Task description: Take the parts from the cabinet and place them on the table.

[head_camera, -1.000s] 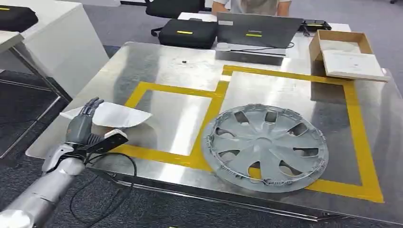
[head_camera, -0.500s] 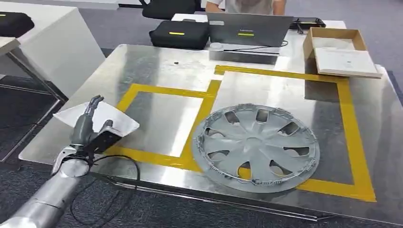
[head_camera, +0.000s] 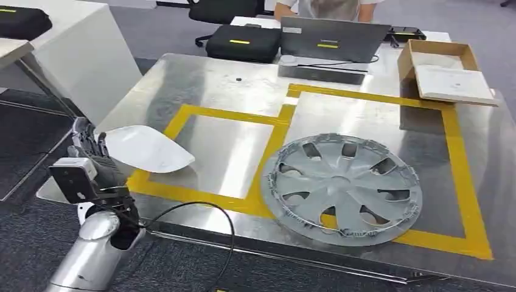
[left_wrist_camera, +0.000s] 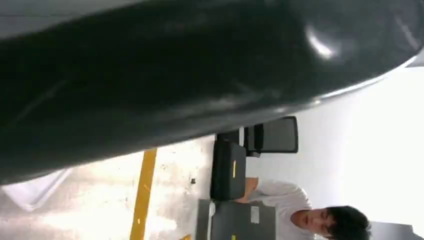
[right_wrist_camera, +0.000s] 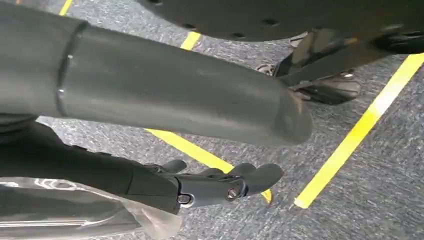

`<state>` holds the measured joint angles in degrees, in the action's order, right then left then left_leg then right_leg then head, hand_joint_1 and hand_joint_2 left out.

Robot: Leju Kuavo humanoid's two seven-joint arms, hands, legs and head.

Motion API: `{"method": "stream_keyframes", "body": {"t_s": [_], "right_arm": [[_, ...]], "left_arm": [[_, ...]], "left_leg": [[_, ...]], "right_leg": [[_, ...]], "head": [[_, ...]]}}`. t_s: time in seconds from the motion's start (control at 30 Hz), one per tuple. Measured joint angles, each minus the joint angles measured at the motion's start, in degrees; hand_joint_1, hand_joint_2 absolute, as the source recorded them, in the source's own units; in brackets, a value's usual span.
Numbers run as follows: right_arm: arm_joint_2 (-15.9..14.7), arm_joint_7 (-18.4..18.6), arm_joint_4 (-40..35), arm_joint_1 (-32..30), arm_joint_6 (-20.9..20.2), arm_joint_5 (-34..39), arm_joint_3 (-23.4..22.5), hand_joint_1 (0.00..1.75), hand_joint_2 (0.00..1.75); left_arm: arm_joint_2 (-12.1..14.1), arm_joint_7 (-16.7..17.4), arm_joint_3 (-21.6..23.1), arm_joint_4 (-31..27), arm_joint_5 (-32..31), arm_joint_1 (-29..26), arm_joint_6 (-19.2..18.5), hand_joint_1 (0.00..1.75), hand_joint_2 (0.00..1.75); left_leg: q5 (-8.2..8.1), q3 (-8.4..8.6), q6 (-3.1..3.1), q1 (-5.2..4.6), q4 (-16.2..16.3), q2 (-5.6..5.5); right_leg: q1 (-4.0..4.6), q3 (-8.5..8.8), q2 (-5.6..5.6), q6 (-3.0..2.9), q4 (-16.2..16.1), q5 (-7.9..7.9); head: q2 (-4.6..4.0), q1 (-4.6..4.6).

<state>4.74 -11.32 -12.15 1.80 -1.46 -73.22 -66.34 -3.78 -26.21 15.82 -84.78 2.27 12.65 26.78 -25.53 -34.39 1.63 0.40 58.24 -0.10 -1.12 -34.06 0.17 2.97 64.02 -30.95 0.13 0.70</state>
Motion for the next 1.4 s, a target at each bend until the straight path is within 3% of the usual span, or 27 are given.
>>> {"method": "stream_keyframes", "body": {"t_s": [0.03,0.07,0.2,0.23,0.27,0.33,0.4,0.43,0.47,0.53,0.57,0.67,0.73,0.77,0.83,0.87,0.9,0.97,1.03,1.07,1.1,1.2,1.23,1.27,1.3,1.37,1.4], "right_arm": [[0.02,-0.04,0.00,0.13,0.00,0.00,-0.22,0.00,0.00],[0.35,-0.06,0.00,0.32,0.00,0.00,-0.35,0.00,0.00],[0.72,-0.04,0.02,0.00,0.04,0.00,-0.76,0.00,0.00],[0.90,0.09,0.00,0.03,0.09,0.00,-0.81,0.00,0.00],[0.90,0.13,-0.02,0.06,0.13,0.02,-0.83,0.00,0.00],[0.90,0.15,-0.02,0.10,0.22,0.02,-0.83,0.00,0.00],[0.90,0.15,-0.02,0.07,0.22,0.02,-0.85,0.00,0.00],[0.92,0.17,-0.02,0.07,0.22,0.02,-0.85,0.00,0.00],[0.92,0.17,-0.02,0.10,0.22,0.02,-0.87,0.00,0.00],[1.03,0.17,-0.02,0.12,0.22,0.02,-0.85,0.00,0.00],[1.12,0.15,-0.02,0.07,0.22,0.02,-0.85,0.00,0.00],[1.14,0.15,0.00,0.09,0.22,0.02,-0.87,0.00,0.00],[1.14,0.15,-0.02,-0.02,0.22,0.00,-1.01,0.00,0.00],[1.14,0.17,-0.02,-0.03,0.24,0.02,-1.14,0.00,0.00],[1.14,0.18,-0.02,-0.05,0.24,0.00,-1.18,0.00,0.00],[1.14,0.20,0.00,-0.03,0.24,-0.07,-1.18,0.00,0.00],[1.16,0.20,0.00,-0.01,0.24,-0.09,-1.20,0.00,0.00],[1.16,0.15,-0.02,0.00,0.26,-0.31,-1.20,0.00,0.00],[1.16,0.04,-0.02,0.11,0.33,-0.48,-1.20,0.00,0.00],[1.18,-0.04,-0.02,0.23,0.37,-0.52,-1.20,0.00,0.00],[1.18,-0.09,-0.02,0.35,0.44,-0.59,-1.20,0.00,0.00],[1.29,-0.11,0.00,0.11,0.50,-0.85,-1.20,0.00,0.00],[1.40,-0.11,0.00,0.03,0.50,-0.92,-1.20,0.00,0.00],[1.40,-0.07,-0.02,0.03,0.50,-0.98,-1.22,0.00,0.00],[1.40,-0.09,-0.02,0.08,0.52,-1.03,-1.24,0.00,0.00],[1.40,-0.11,-0.02,0.18,0.52,-1.12,-1.25,0.00,0.00],[1.40,-0.11,-0.02,0.16,0.52,-1.20,-1.25,0.00,0.00]], "left_arm": [[-0.02,-0.02,0.07,-0.24,0.02,-0.10,0.11,0.00,0.00],[-0.07,-0.04,0.11,-0.55,0.02,-0.20,0.24,0.00,0.00],[-0.35,-0.11,0.59,-0.83,0.00,-0.89,0.81,0.00,0.00],[-0.35,-0.11,0.65,-0.92,0.00,-1.03,0.94,0.00,0.00],[-0.35,-0.11,0.72,-0.94,0.00,-1.05,1.00,0.00,0.00],[-0.35,-0.11,0.85,-0.94,0.00,-1.20,1.03,0.00,0.00],[-0.35,-0.11,0.96,-0.94,0.00,-1.57,1.03,0.00,0.00],[-0.35,-0.11,1.00,-0.94,0.00,-1.61,1.03,0.00,0.00],[-0.37,-0.13,1.03,-0.94,0.00,-1.59,1.03,0.00,0.00],[-0.39,-0.13,1.11,-1.15,0.00,-1.54,1.03,0.00,0.00],[-0.39,-0.13,1.14,-1.40,-0.02,-1.40,1.03,0.00,0.00],[-0.50,-0.24,1.20,-1.46,-0.07,-1.51,1.05,0.00,0.00],[-0.59,-0.26,1.22,-1.46,-0.09,-1.37,1.05,0.00,0.00],[-0.70,-0.26,1.25,-1.46,-0.07,-1.31,1.05,0.00,0.00],[-0.85,-0.28,1.25,-1.51,-0.11,-1.42,1.09,0.00,0.00],[-0.85,-0.28,1.25,-1.51,-0.26,-1.57,1.27,0.00,0.00],[-0.85,-0.28,1.27,-1.51,-0.37,-1.67,1.42,0.00,0.00],[-0.83,-0.28,1.27,-1.51,-0.53,-2.03,1.85,0.00,0.00],[-0.70,-0.37,1.27,-1.68,-0.63,-2.45,2.08,0.00,0.00],[-0.68,-0.46,1.25,-2.01,-0.72,-2.63,2.23,0.00,0.00],[-0.66,-0.55,1.22,-2.38,-0.79,-2.67,2.29,0.00,0.00],[-0.61,-0.76,1.25,-2.42,-0.94,-2.91,2.42,0.00,0.00],[-0.59,-0.81,1.25,-2.45,-0.96,-3.04,2.49,0.00,0.00],[-0.57,-0.83,1.25,-2.47,-0.96,-3.14,2.60,0.00,0.00],[-0.48,-0.83,1.25,-2.51,-1.00,-3.20,2.75,0.00,0.00],[-0.35,-0.85,1.25,-2.51,-1.03,-3.47,2.91,0.00,0.00],[-0.28,-0.85,1.25,-2.53,-1.03,-3.68,2.95,0.00,0.00]], "left_leg": [[-0.01,-0.12,-0.32,-0.06,0.30,-0.02],[-0.14,-0.56,-0.81,-0.51,0.91,-0.12],[0.90,-0.93,-2.06,-0.31,0.76,-0.20],[-0.49,-1.46,-2.36,-0.19,1.50,-0.18],[-3.20,-2.27,-2.65,-0.15,4.08,-0.13],[-8.73,-5.03,-3.02,-0.04,12.96,-0.12],[-11.06,-5.73,-3.00,-0.04,18.10,-0.12],[-10.29,-4.33,-2.83,-0.05,16.87,-0.12],[-8.61,-1.76,-2.50,-0.07,13.02,-0.11],[-5.20,5.20,-1.47,-0.40,2.18,-0.11],[-5.89,6.59,-1.09,-0.71,-0.85,-0.11],[-4.84,5.61,-0.51,-1.27,-0.74,-0.14],[-3.06,5.17,0.27,-0.65,-2.08,0.14],[-2.39,4.60,0.63,-0.72,-2.40,0.21],[-1.29,3.17,0.92,-0.71,-2.37,0.26],[-0.74,2.41,0.94,-0.78,-2.35,0.33],[-0.27,1.75,0.90,-0.80,-2.30,0.40],[0.64,0.46,0.62,-0.71,-2.14,0.42],[1.34,-0.64,0.05,-0.46,-1.54,0.35],[1.54,-1.34,-0.32,-0.72,-1.12,0.33],[1.85,-1.84,-0.57,-0.89,-0.64,0.37],[3.32,-2.27,-1.12,-0.94,-0.66,0.28],[2.61,-2.58,-1.43,-0.79,-0.37,0.22],[0.32,-3.13,-1.91,-0.74,1.17,0.20],[-2.58,-4.07,-2.20,-0.63,4.57,0.19],[-7.98,-6.44,-2.52,-0.57,13.74,0.20],[-9.12,-6.90,-2.45,-0.58,17.02,0.20]], "right_leg": [[-0.24,2.55,0.03,0.11,-4.68,1.02],[0.07,3.36,0.27,0.02,-6.14,0.46],[0.06,2.55,0.27,-1.74,-5.66,1.64],[-0.10,2.29,0.05,-2.25,-5.75,2.01],[-0.10,1.83,0.00,-2.77,-5.75,2.38],[0.09,0.91,-0.19,-3.02,-5.69,3.03],[0.32,-0.08,-0.33,-3.05,-5.64,3.77],[0.44,-0.54,-0.36,-3.03,-5.63,4.14],[0.56,-0.99,-0.36,-3.01,-5.63,4.55],[0.66,-1.51,-0.33,-2.82,-5.63,5.22],[0.89,-1.88,-0.31,-2.51,-5.56,5.54],[0.38,-2.43,-0.43,-1.27,-5.76,6.80],[0.24,-3.17,-0.20,-0.64,-5.80,6.78],[0.43,-4.11,-0.17,-0.42,-4.49,4.23],[0.41,-6.22,-0.13,-0.16,3.45,-2.46],[0.39,-7.15,-0.15,0.04,7.92,-4.72],[0.39,-7.33,-0.17,0.20,10.53,-5.20],[0.35,-4.16,-0.19,0.44,8.60,-2.21],[0.13,2.89,-0.23,0.59,-0.88,0.71],[-0.05,6.25,-0.14,0.68,-5.63,-0.31],[0.21,8.05,0.15,0.31,-8.56,-0.92],[0.25,7.00,0.07,-0.47,-7.96,-0.50],[-0.13,6.68,-0.22,-0.95,-8.13,-0.07],[-0.04,6.25,-0.28,-1.51,-8.00,0.27],[0.02,5.80,-0.38,-2.12,-7.96,0.66],[0.27,4.68,-0.47,-2.57,-7.83,1.43],[0.42,4.03,-0.51,-2.59,-7.69,1.76]], "head": [[0.00,-0.05],[0.00,-0.13],[0.00,-0.05],[0.00,0.04],[0.00,0.33],[0.00,0.30],[0.00,0.30],[0.00,0.30],[0.00,0.30],[0.00,0.30],[0.00,0.28],[0.00,0.26],[0.00,0.26],[0.00,0.11],[0.00,-0.09],[0.00,-0.02],[0.00,-0.07],[0.00,-0.07],[0.00,-0.09],[0.00,-0.16],[0.00,-0.18],[0.00,-0.20],[0.00,-0.27],[0.00,-0.05],[0.00,0.04],[0.00,0.06],[0.00,0.02]]}}
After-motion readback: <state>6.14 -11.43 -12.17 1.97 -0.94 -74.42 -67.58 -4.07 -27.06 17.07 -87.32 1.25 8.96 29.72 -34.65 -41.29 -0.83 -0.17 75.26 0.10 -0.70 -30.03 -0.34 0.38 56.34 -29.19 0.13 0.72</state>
